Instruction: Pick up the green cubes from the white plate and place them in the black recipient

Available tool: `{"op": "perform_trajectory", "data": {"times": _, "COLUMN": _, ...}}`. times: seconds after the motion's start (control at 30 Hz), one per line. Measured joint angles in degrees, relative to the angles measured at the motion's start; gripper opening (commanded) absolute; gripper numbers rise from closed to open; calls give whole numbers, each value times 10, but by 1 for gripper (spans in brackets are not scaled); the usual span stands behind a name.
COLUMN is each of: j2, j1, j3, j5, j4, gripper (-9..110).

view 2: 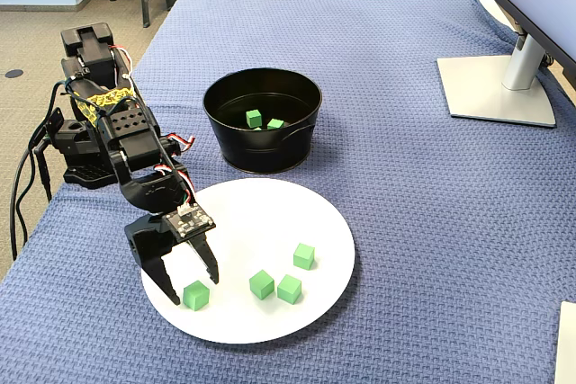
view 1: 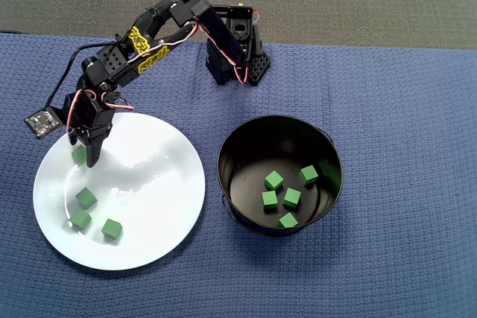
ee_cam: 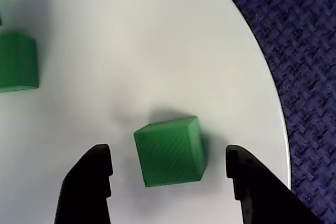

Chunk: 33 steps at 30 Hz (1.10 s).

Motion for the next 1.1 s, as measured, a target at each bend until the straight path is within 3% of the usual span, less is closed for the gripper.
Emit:
{"op": "perform_trajectory", "data": {"times": 0.2, "j2": -13, "j1": -8, "j3": 0, "j5": 6, "j4": -5, "gripper": 17}}
{"op": "perform_trajectory", "data": {"times": 0.33, "j2": -13, "j1": -11, "j3": 0, "j5": 9, "j4": -11, "gripper": 0}}
{"op": "perform_trajectory", "data": {"times": 0.6, "j2": -13, "j1": -14, "j3": 0, "j5": 62, "j4": -39, "gripper": 0}}
{"op": "perform_trajectory", "data": {"times": 0.7, "j2": 1, "j1": -23, "j3": 0, "j5": 139, "j4": -30, "gripper": 0}}
{"op": "perform_trajectory", "data": {"times": 0.93, "j2": 194, "j1": -42, "j3": 16, "j5": 466, "j4": 96, "gripper": 0}}
{"op": "perform_trajectory", "data": {"times": 1.1, "j2": 378, "j1": -134, "j3": 87, "j5": 599, "j4": 189, "gripper": 0}}
